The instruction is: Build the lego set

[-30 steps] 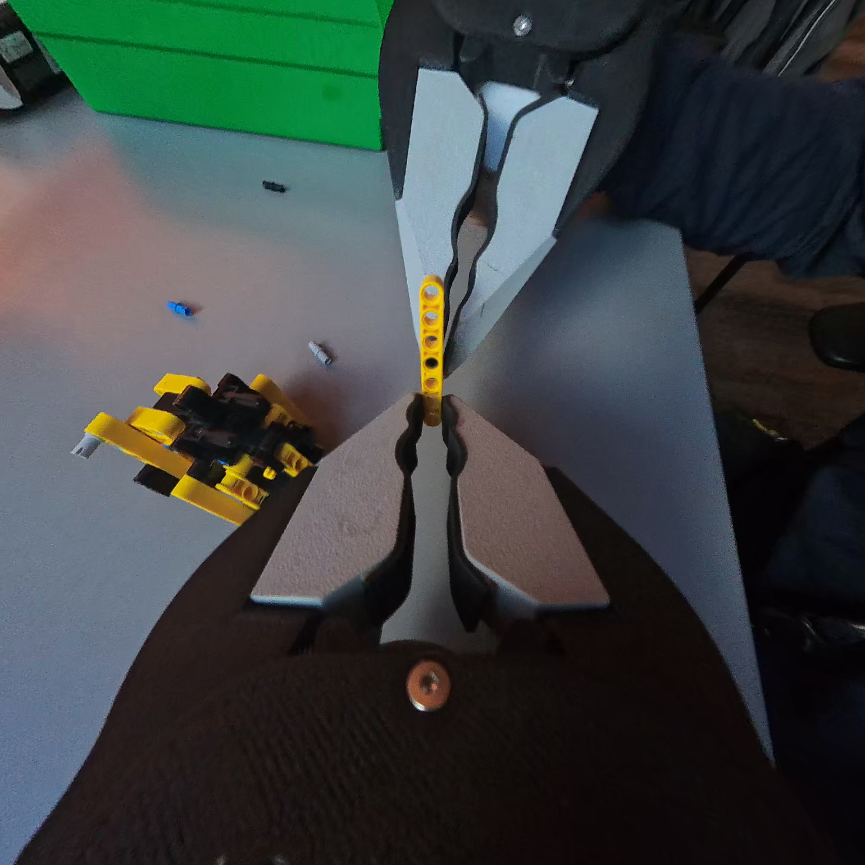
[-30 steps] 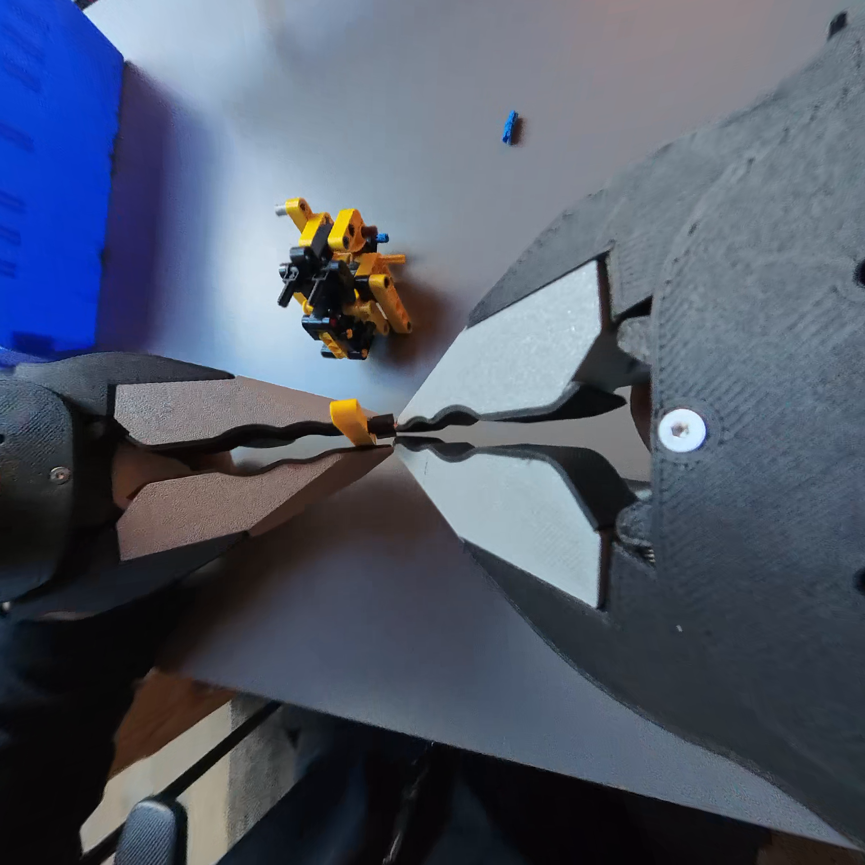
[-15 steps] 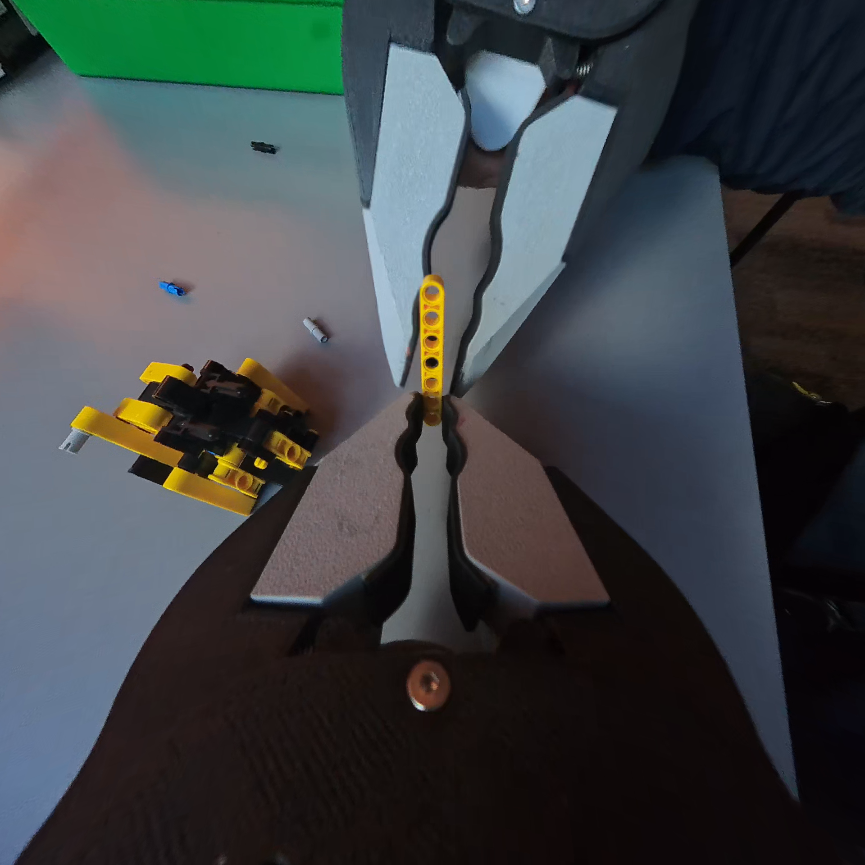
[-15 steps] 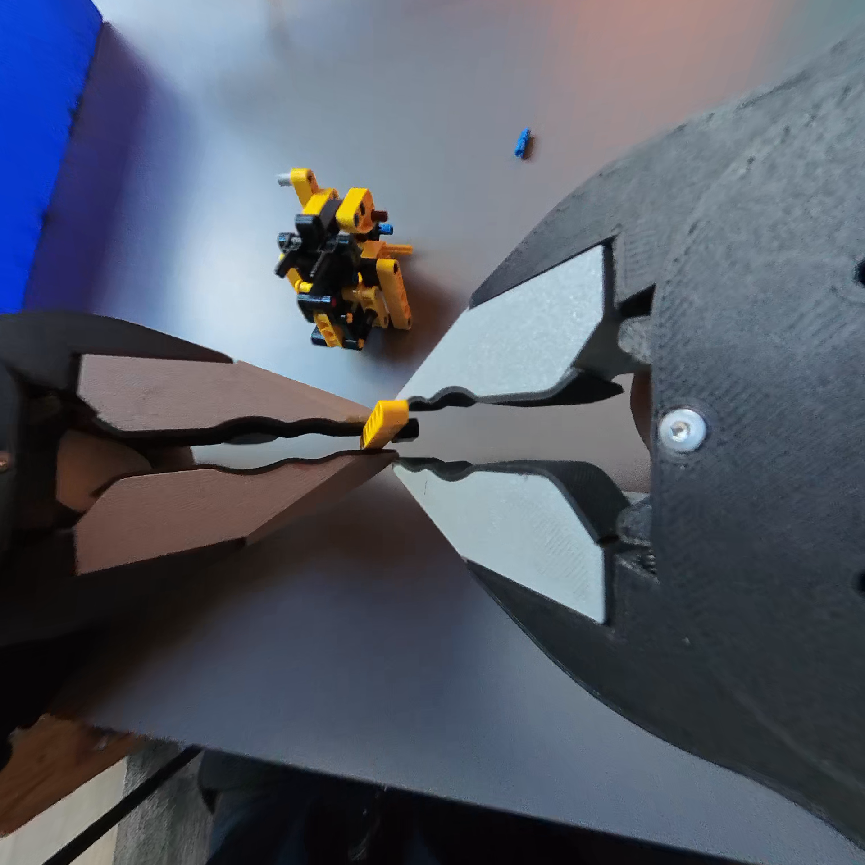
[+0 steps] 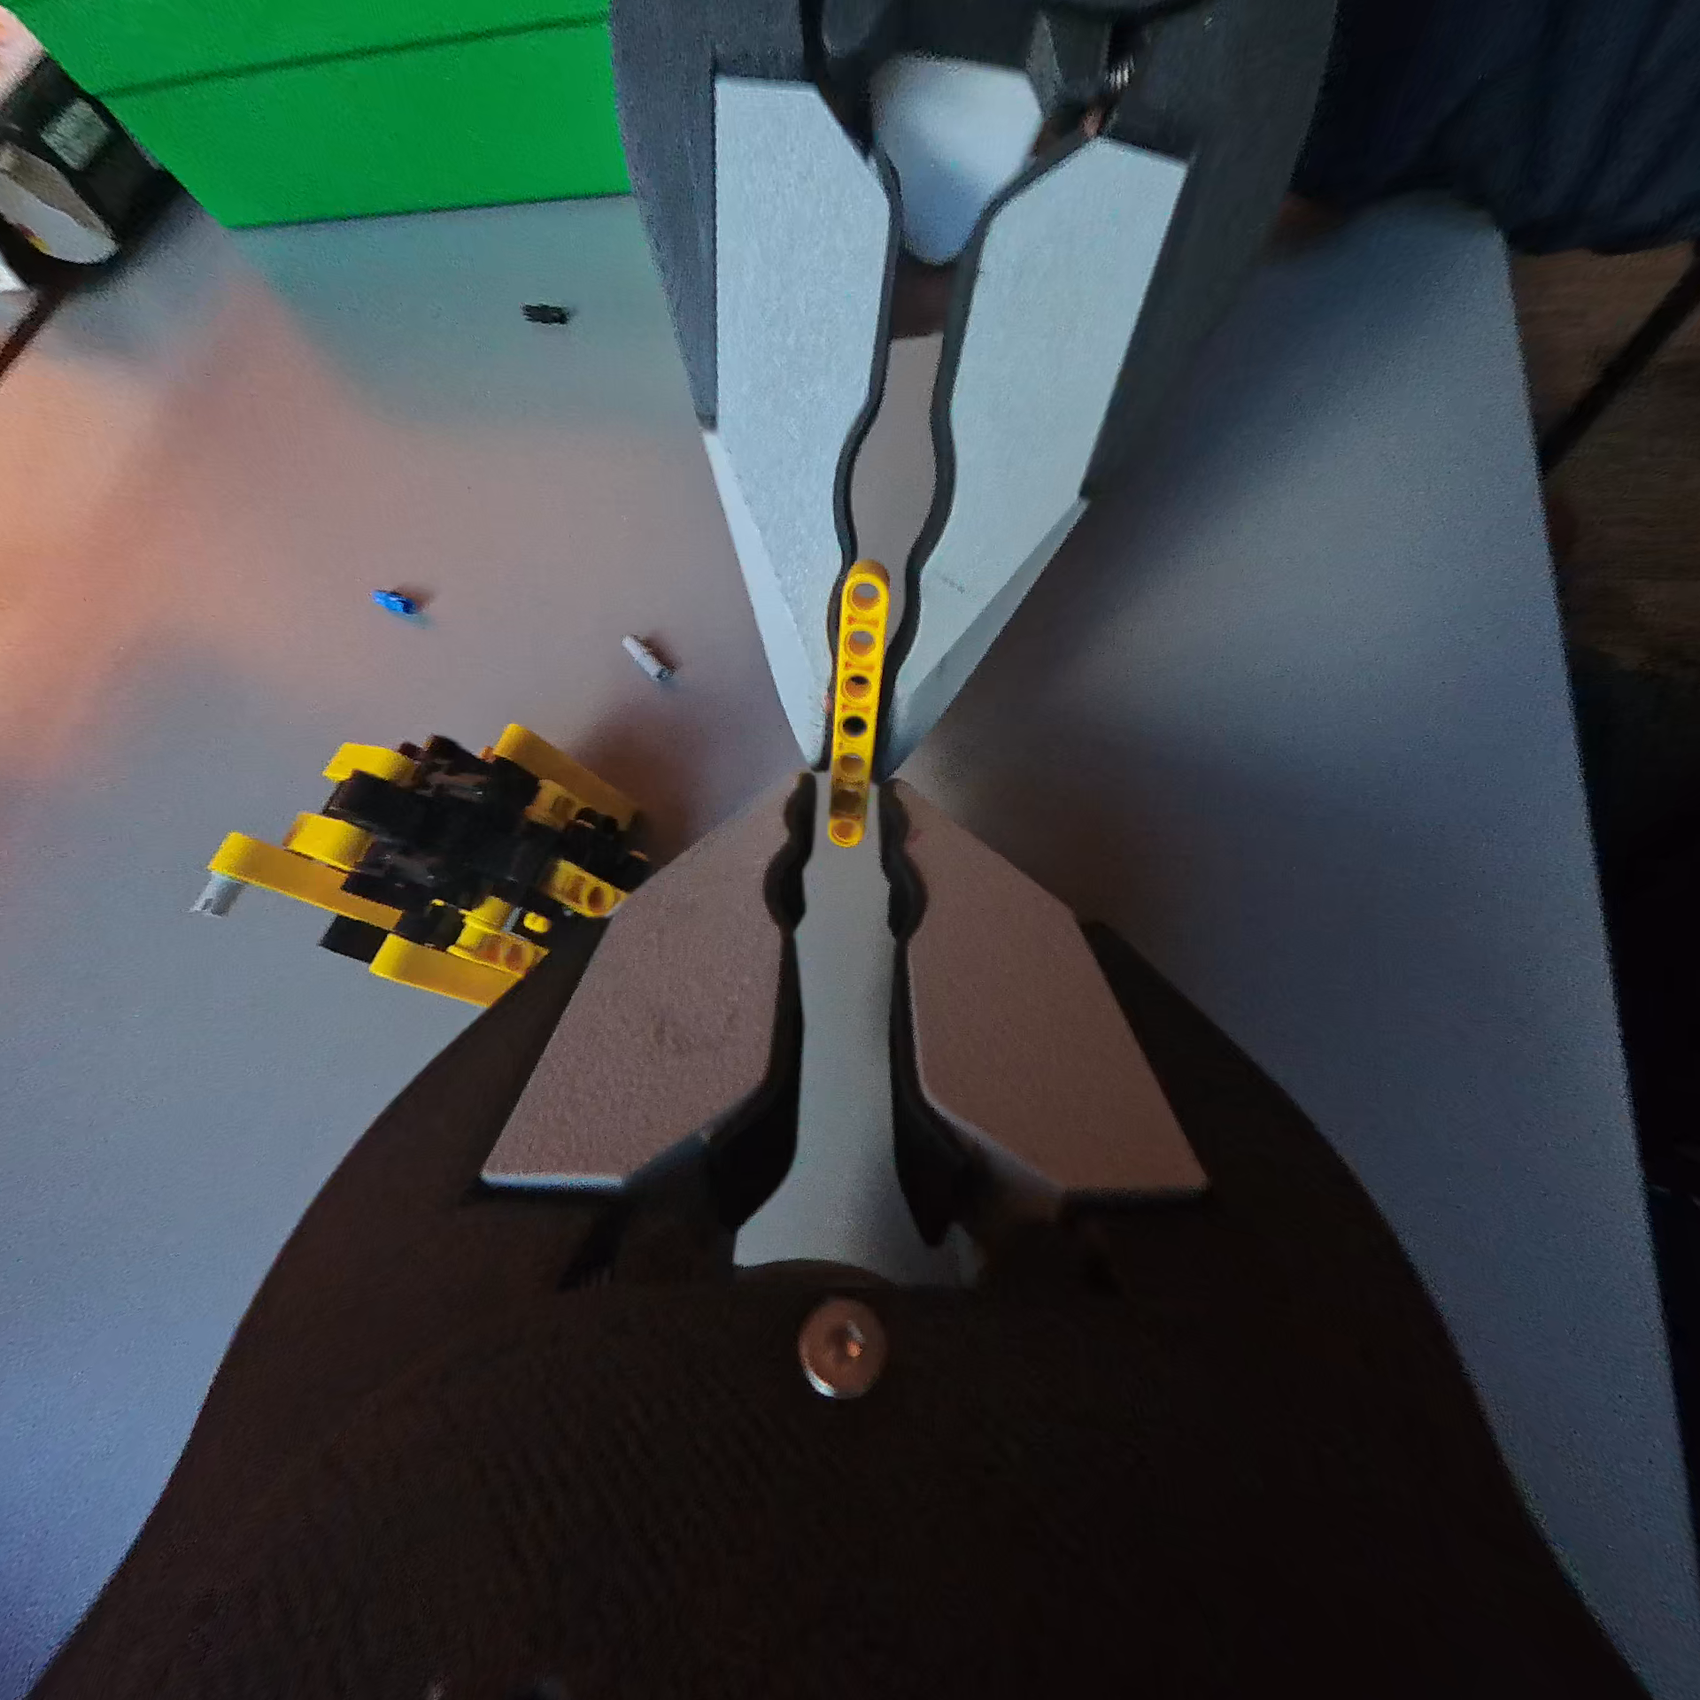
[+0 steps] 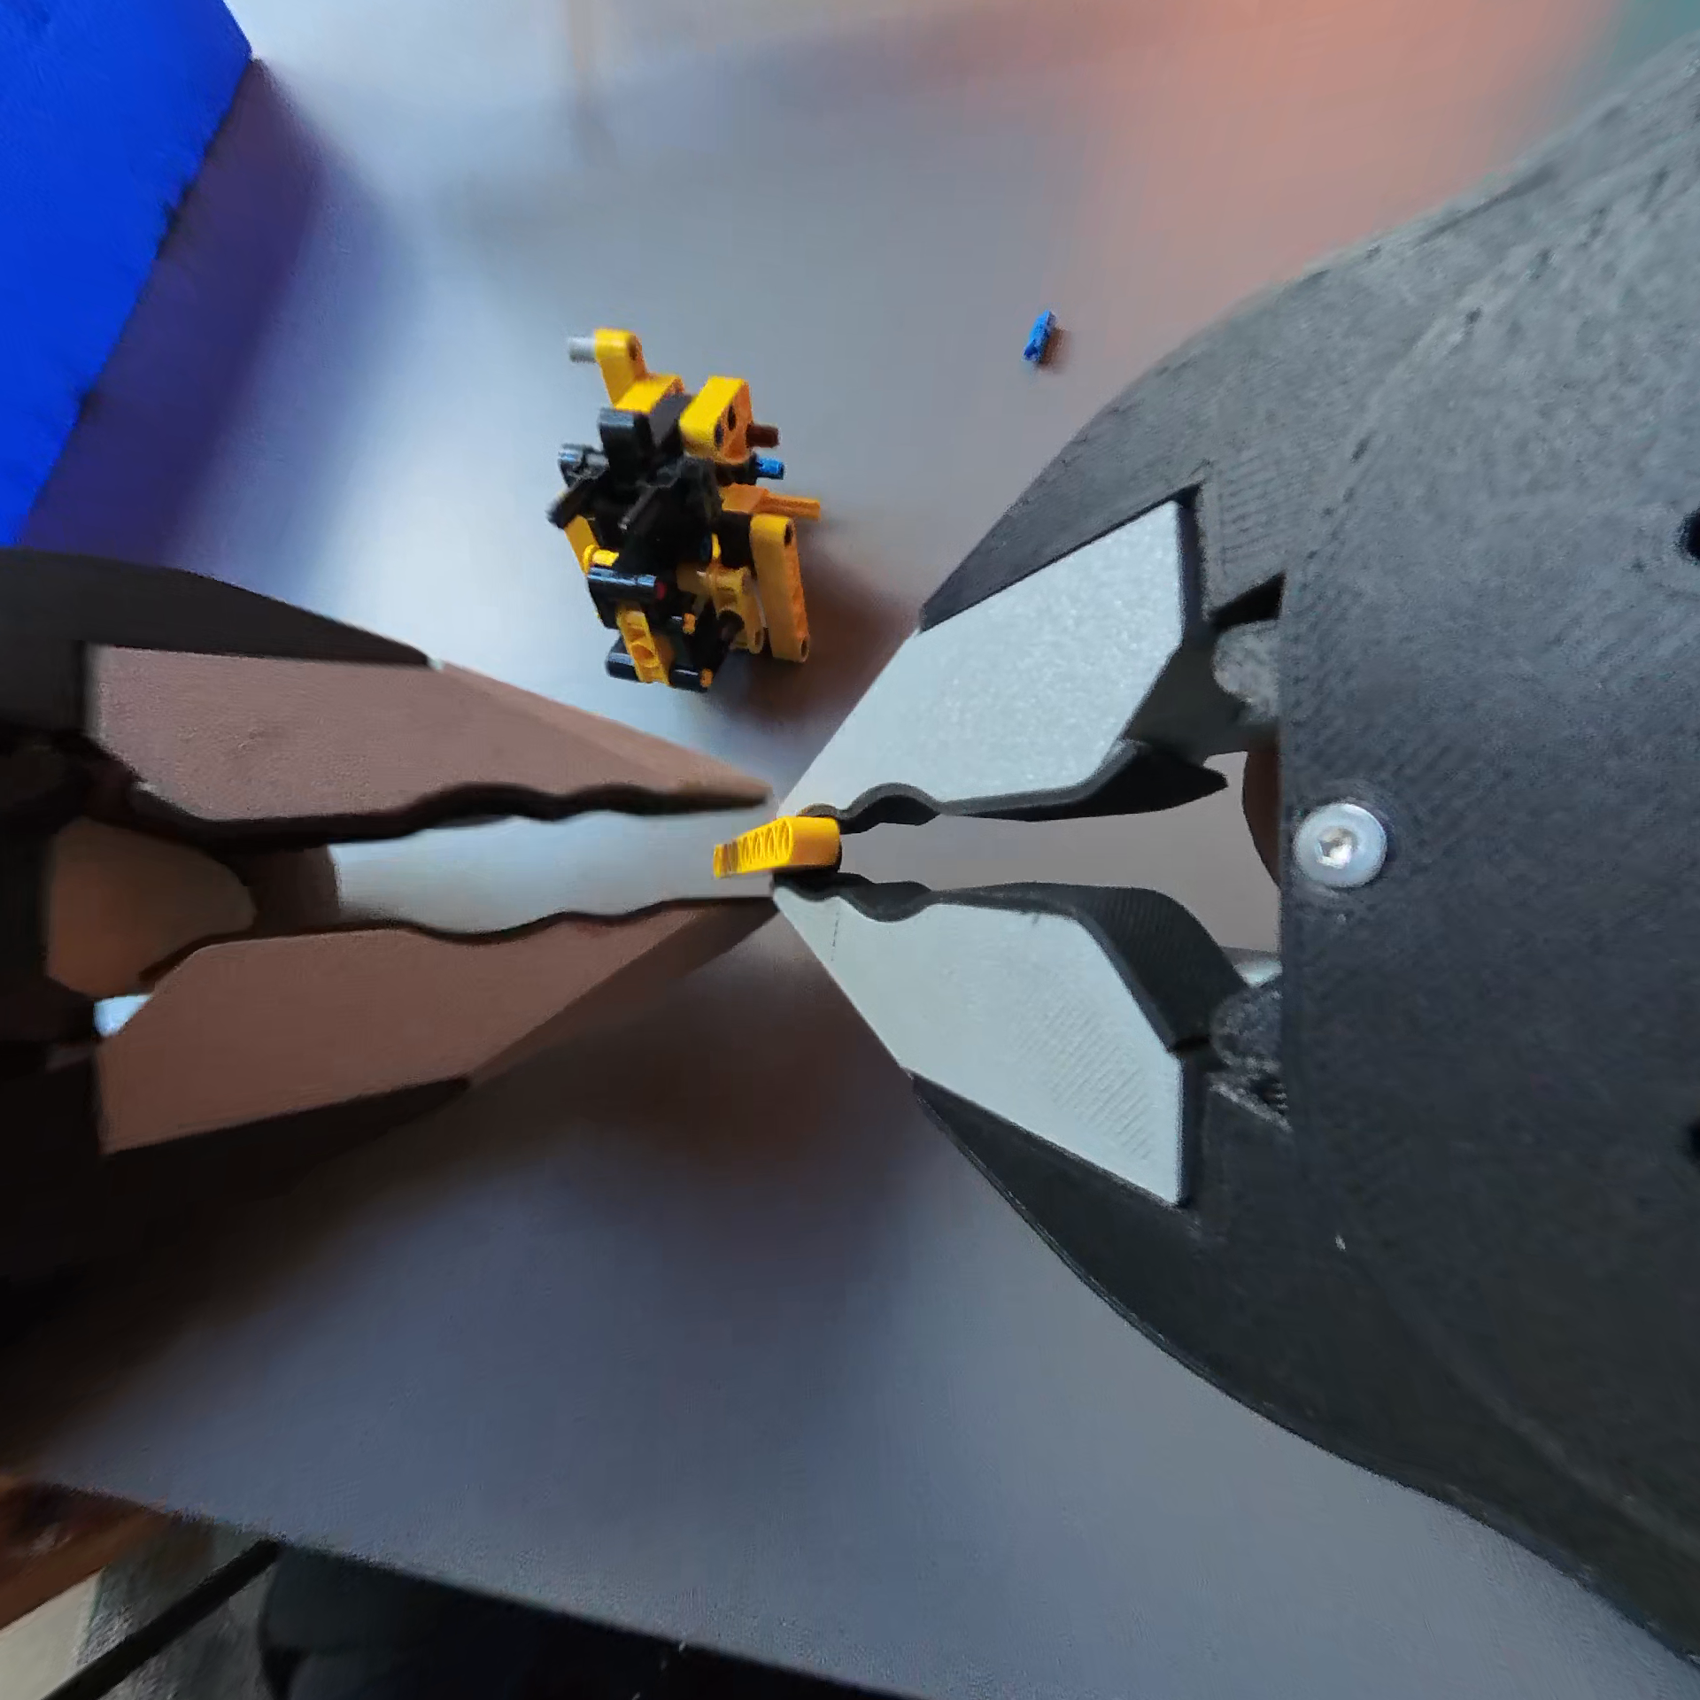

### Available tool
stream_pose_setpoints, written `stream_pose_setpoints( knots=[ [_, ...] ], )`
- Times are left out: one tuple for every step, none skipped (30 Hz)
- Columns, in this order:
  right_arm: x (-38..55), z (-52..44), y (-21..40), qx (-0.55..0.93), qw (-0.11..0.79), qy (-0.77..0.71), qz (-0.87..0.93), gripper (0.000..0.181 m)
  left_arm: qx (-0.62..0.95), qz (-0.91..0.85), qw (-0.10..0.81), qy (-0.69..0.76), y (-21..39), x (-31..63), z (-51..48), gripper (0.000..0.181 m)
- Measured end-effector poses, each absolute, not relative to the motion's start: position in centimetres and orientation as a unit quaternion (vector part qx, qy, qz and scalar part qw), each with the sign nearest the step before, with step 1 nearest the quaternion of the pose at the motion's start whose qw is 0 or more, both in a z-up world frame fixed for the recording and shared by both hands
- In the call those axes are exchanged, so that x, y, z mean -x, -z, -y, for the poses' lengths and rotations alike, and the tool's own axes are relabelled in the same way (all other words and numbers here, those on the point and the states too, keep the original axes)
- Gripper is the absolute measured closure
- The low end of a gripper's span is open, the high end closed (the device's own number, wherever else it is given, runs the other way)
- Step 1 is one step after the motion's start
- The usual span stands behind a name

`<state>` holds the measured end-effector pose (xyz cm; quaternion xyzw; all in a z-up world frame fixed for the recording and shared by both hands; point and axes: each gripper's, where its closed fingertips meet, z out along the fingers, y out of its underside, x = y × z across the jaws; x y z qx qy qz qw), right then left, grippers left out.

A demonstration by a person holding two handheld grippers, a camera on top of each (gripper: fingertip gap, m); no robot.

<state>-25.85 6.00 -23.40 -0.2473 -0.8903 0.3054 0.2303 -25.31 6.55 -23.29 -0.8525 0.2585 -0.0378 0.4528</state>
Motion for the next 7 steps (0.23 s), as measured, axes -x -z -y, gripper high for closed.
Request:
stream_pose_setpoints(
  knots=[
    [25.85,-6.19,23.79,0.250,0.229,-0.297,0.893,0.176,0.849,-0.256,0.462,0.029,23.00,25.39,-6.76,0.162],
    [25.83,-6.25,24.09,0.252,0.228,-0.294,0.894,0.177,0.842,-0.257,0.473,0.031,22.59,25.19,-6.82,0.160],
    [25.77,-6.14,24.20,0.252,0.226,-0.297,0.893,0.177,0.836,-0.260,0.480,0.043,22.29,24.81,-6.71,0.169],
    [25.67,-6.03,24.22,0.252,0.223,-0.300,0.892,0.176,0.834,-0.261,0.483,0.052,22.22,24.59,-6.63,0.176],
    [25.63,-6.02,24.18,0.252,0.225,-0.302,0.891,0.177,0.835,-0.262,0.481,0.056,22.28,24.58,-6.61,0.176],
    [25.61,-6.02,24.06,0.252,0.227,-0.305,0.890,0.177,0.834,-0.259,0.483,0.062,22.19,24.58,-6.62,0.176],
    [25.55,-5.98,23.88,0.251,0.227,-0.310,0.888,0.176,0.832,-0.258,0.485,0.068,22.05,24.50,-6.60,0.177]
  ],
)
